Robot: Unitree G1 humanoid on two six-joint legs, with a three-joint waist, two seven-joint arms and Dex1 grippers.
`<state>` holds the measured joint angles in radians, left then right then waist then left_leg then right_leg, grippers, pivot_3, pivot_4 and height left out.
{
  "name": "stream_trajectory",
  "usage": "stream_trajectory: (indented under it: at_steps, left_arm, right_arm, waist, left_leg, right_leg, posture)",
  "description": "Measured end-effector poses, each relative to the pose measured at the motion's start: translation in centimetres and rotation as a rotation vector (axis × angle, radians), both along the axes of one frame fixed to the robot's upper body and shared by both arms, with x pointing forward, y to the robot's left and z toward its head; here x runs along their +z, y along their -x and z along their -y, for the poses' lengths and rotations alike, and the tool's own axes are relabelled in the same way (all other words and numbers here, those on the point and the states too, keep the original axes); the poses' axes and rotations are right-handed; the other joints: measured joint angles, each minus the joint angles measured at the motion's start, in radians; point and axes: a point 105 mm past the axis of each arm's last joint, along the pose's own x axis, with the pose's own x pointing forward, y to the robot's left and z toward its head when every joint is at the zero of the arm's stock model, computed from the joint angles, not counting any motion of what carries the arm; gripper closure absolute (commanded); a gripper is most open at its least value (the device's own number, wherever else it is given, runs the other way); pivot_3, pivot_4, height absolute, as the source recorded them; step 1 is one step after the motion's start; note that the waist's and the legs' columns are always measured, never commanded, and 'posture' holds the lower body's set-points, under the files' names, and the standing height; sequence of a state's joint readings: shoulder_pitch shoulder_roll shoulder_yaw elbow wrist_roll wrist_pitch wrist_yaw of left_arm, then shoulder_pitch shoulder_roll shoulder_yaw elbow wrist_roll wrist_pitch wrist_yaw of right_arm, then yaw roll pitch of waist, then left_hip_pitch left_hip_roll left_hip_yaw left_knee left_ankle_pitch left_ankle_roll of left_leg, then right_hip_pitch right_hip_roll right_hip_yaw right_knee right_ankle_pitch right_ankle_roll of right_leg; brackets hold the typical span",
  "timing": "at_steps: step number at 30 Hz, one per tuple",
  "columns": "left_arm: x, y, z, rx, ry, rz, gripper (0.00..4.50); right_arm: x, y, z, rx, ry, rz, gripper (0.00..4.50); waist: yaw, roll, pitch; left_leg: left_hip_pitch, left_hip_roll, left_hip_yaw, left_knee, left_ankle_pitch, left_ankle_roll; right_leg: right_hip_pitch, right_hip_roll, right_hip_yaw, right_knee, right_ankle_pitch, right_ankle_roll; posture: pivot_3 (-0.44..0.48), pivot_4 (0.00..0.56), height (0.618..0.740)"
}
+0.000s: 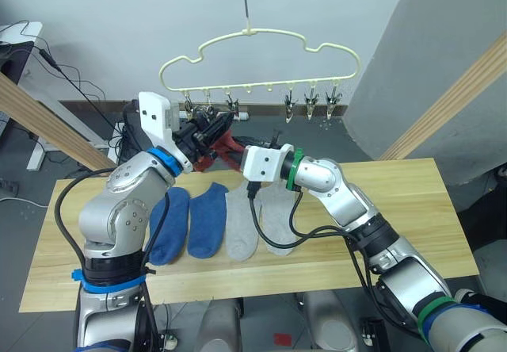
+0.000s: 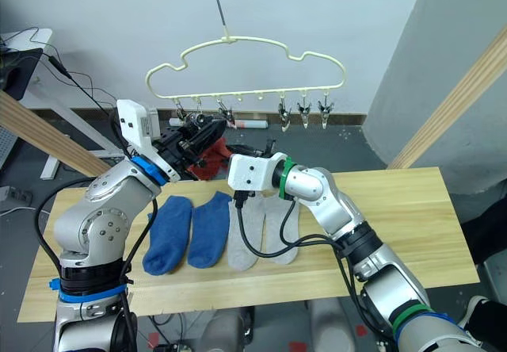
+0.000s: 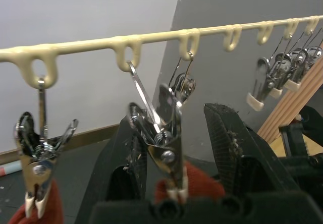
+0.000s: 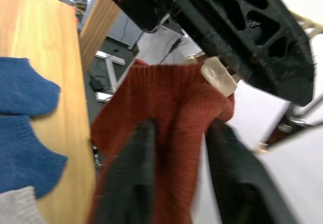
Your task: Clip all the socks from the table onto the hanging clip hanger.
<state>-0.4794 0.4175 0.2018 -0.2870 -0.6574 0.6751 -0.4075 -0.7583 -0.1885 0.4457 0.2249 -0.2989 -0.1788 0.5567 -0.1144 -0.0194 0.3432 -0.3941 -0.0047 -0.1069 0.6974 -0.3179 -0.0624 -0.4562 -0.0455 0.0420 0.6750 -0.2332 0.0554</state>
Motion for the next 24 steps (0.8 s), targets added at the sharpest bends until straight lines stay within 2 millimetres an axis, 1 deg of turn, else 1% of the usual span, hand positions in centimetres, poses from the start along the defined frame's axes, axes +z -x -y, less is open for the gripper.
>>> stream_trajectory:
  at_steps: [1,5,7,10,13,16,17,20,24]
  left_arm:
    - [-0.1,0.0,-0.1,0.003,-0.004,-0.001,2.52]
    - [-0.5,0.4,-0.5,0.023,-0.034,0.009,2.52]
    - [-0.6,0.4,-0.9,0.049,-0.052,0.024,2.52]
    - [-1.1,0.3,-1.6,0.128,-0.107,0.070,2.52]
    - [-1.4,0.4,-2.0,0.196,-0.173,0.150,2.52]
    - [-1.5,0.8,-1.2,0.205,-0.203,0.227,2.52]
    - [-1.5,1.0,-0.5,0.200,-0.208,0.255,2.52]
    - [-1.4,1.1,0.7,0.201,-0.193,0.300,2.52]
    - [-1.5,0.8,1.4,0.236,-0.164,0.323,2.52]
  right_arm:
    - [-0.1,0.0,0.1,0.001,0.008,-0.005,1.71]
    - [-1.2,0.1,1.1,-0.021,0.040,-0.052,1.71]
    - [-1.9,0.3,2.1,-0.039,0.060,-0.083,1.71]
    - [-2.1,0.9,4.5,-0.071,0.060,-0.144,1.71]
    - [-1.6,1.7,7.0,-0.109,0.046,-0.207,1.71]
    - [-0.9,2.6,8.6,-0.123,0.012,-0.266,1.71]
    - [-0.4,3.1,9.2,-0.125,-0.009,-0.288,1.71]
    - [1.0,4.0,10.2,-0.117,-0.059,-0.324,1.71]
    - [2.0,4.7,11.1,-0.125,-0.104,-0.369,1.71]
  waist:
    - [0.000,0.000,0.000]
    - [0.000,0.000,0.000]
    - [0.003,0.000,0.000]
    - [0.004,0.000,0.000]
    - [0.004,0.000,0.000]
    - [0.005,-0.001,0.000]
    - [0.005,-0.001,0.000]
    - [0.004,-0.001,0.000]
    - [0.001,-0.001,0.000]
  left_leg:
    - [0.000,0.000,0.000,0.000,0.000,0.000]
    - [0.000,0.000,0.000,0.000,0.000,0.000]
    - [0.000,0.000,0.000,0.000,0.000,0.000]
    - [0.000,-0.001,0.000,0.000,0.000,0.000]
    - [0.000,-0.001,0.000,0.000,0.000,0.001]
    - [0.000,-0.001,0.000,0.000,-0.001,0.002]
    - [0.000,-0.001,0.000,0.000,-0.001,0.003]
    - [0.000,-0.002,0.000,0.000,-0.002,0.004]
    - [0.001,-0.002,0.001,0.000,-0.001,0.005]
  right_leg:
    - [0.000,0.000,0.000,0.000,0.000,0.000]
    - [0.000,0.000,0.000,0.000,0.000,0.000]
    - [0.000,-0.001,0.000,0.000,0.000,0.000]
    - [0.000,-0.002,0.000,-0.001,0.000,0.000]
    - [0.000,-0.002,0.000,-0.001,0.000,0.000]
    - [0.000,-0.002,0.000,0.000,0.000,0.000]
    - [0.001,-0.002,0.000,0.000,0.001,0.001]
    - [0.001,-0.002,0.000,0.000,0.001,0.002]
    - [0.001,-0.002,0.000,0.002,0.001,0.002]
  posture:
    - [-0.152,0.317,0.740]
    - [-0.157,0.315,0.740]
    - [-0.160,0.315,0.740]
    - [-0.168,0.316,0.740]
    - [-0.175,0.318,0.740]
    - [-0.184,0.320,0.740]
    - [-0.186,0.321,0.740]
    - [-0.197,0.324,0.740]
    - [-0.214,0.332,0.740]
